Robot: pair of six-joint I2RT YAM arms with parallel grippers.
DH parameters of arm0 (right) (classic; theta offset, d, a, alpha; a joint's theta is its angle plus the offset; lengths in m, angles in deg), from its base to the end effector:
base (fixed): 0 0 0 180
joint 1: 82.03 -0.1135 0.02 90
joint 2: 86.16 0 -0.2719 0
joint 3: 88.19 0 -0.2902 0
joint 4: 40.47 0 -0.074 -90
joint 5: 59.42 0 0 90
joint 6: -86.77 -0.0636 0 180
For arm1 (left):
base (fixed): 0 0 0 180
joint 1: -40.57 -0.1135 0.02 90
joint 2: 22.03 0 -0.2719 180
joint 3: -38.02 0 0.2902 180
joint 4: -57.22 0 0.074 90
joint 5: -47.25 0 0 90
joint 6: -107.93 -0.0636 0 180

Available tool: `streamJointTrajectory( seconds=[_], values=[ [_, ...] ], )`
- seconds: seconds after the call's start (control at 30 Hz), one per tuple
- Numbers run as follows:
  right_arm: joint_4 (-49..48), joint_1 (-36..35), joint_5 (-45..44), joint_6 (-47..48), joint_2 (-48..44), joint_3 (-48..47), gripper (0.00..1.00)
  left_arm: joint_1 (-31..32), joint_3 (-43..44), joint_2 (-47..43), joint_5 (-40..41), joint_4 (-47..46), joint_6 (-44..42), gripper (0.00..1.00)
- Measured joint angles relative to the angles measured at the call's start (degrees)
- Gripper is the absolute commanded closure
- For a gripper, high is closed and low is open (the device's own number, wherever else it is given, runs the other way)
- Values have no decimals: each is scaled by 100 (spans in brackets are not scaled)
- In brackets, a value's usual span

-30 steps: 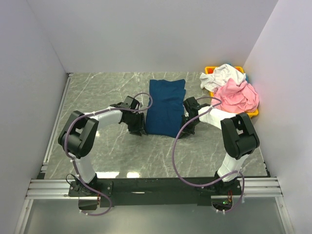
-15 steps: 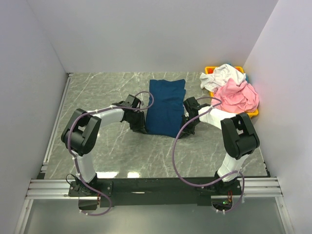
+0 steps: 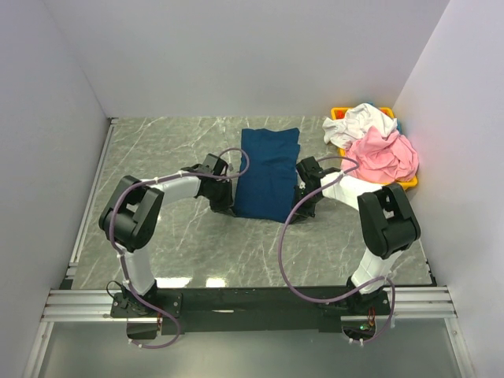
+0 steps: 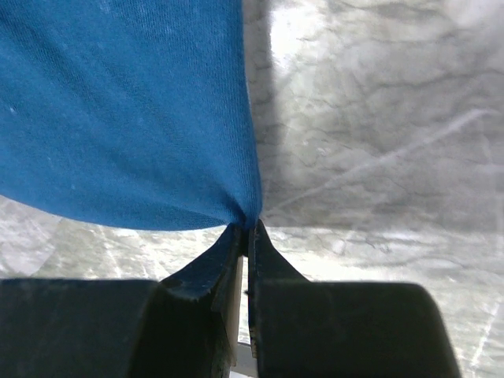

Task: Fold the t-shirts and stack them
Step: Fold the tshirt

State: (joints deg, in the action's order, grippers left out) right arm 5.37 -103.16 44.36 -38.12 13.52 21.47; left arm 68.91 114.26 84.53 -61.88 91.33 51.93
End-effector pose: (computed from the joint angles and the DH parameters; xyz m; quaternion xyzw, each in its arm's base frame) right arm 0.3242 0.1415 0.1081 0.1026 0.9793 0.1652 0.0572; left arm 0.3473 -0.2110 0.1067 -0.0108 0.9623 -0.2516 0.1028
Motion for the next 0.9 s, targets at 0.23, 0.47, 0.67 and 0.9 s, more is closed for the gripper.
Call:
streamJointTrajectory(
  seconds=[0.23, 0.47, 0.67, 0.9],
  values=[
    [205, -2, -170, -2, -358, 66, 100, 17, -262, -461, 107, 181, -9, 100],
    [472, -11, -173, 2, -699, 66, 100, 37, -297, -988, 105, 404, 15, 100],
    [804, -103, -157, 2, -1255, 79, 100, 39, -459, -1508, 94, 592, 133, 100],
    [1259, -568, -151, -181, -2157, 361, 100, 57, -828, -2376, 57, 1012, 337, 100]
  ],
)
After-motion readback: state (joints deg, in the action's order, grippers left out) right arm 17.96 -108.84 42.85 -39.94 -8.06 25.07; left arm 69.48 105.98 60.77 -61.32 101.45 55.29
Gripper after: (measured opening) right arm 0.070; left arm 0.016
